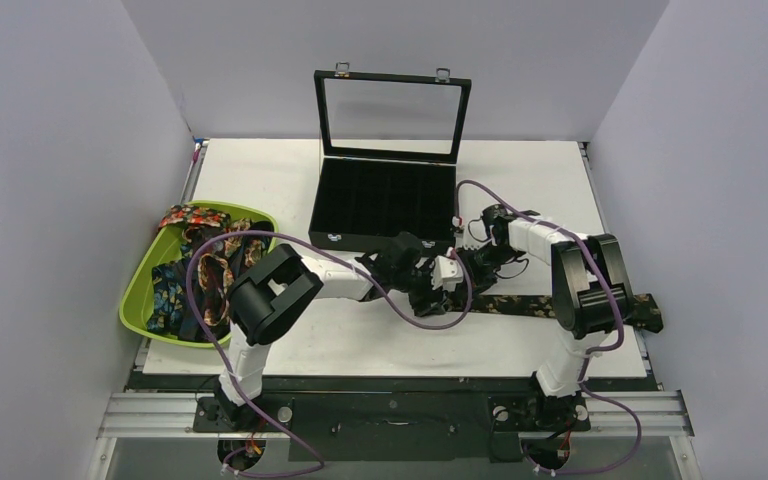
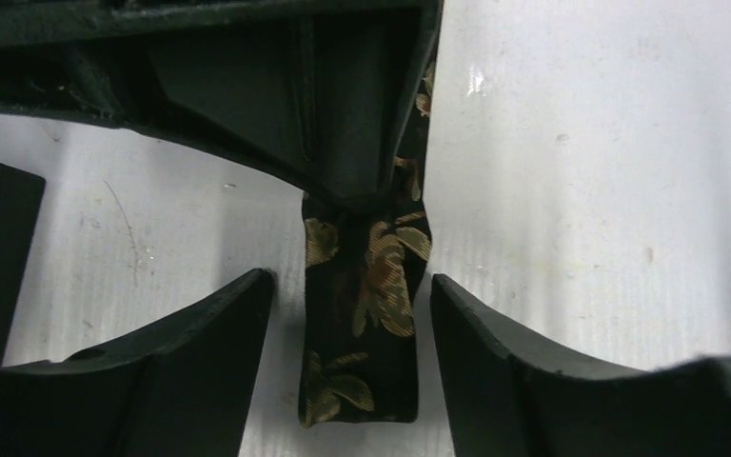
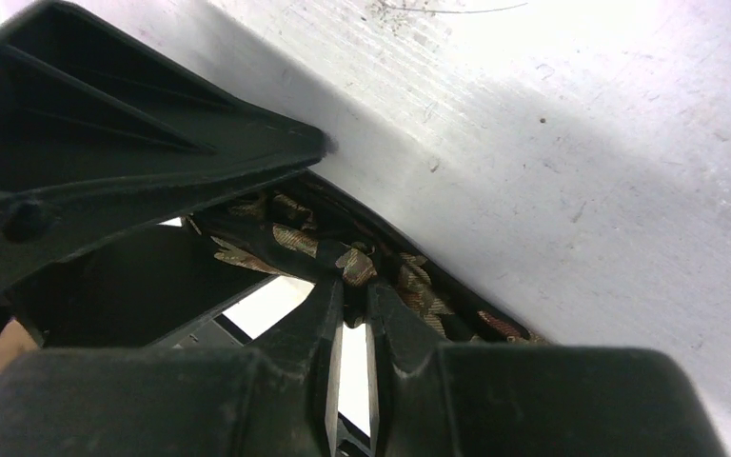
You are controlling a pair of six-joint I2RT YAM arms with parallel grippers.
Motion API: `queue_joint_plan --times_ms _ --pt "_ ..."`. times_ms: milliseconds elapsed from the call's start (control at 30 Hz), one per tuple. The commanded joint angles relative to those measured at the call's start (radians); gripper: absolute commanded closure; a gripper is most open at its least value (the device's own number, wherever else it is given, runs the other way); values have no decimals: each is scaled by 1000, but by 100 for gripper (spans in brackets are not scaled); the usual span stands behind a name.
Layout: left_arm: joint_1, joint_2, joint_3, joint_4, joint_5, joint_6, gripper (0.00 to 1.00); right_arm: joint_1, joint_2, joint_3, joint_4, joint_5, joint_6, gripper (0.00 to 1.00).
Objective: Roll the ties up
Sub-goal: Roll the tie at the center of the board.
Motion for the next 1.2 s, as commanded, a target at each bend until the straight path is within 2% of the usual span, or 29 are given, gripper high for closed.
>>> queue_joint_plan --times_ms 0,33,67,167,267,400,500,567,700,767,933,1067,1133,1167 --pt "-14 34 36 -12 -55 -6 46 -8 -67 6 21 -46 5 88" --pt "-14 35 35 -13 -63 -4 53 -10 -79 6 18 -62 7 85" --pt "-14 34 26 -16 -72 6 56 -19 -84 7 11 -73 8 79" --pt "-15 26 6 -24 -75 25 66 -35 -100 12 -14 -121 11 70" --pt "-16 15 -15 -28 -70 46 68 -56 -95 11 -28 -162 27 61" --pt "-22 6 -30 -28 -76 62 69 -63 -55 16 -20 -200 72 60" --pt "-24 3 -35 -28 -82 66 69 -67 -32 19 -4 -196 92 61" --pt "-24 3 -37 -29 -85 67 69 -69 -22 21 4 -190 96 66" --pt "-24 2 -33 -33 -86 63 69 -67 0 22 6 -168 86 84" --pt "-24 -4 -32 -36 -81 57 69 -68 6 18 -1 -129 63 100" --pt "-24 -36 -55 -45 -46 30 67 -67 21 26 -12 -2 -8 100" --pt "-21 -77 -89 -32 -9 -10 63 -50 25 34 -13 42 -39 100" --pt "-17 -96 -105 -14 -5 -34 54 -43 29 28 -11 44 -45 100" --pt "-15 -109 -110 -1 -3 -42 45 -41 30 26 -11 49 -51 100"
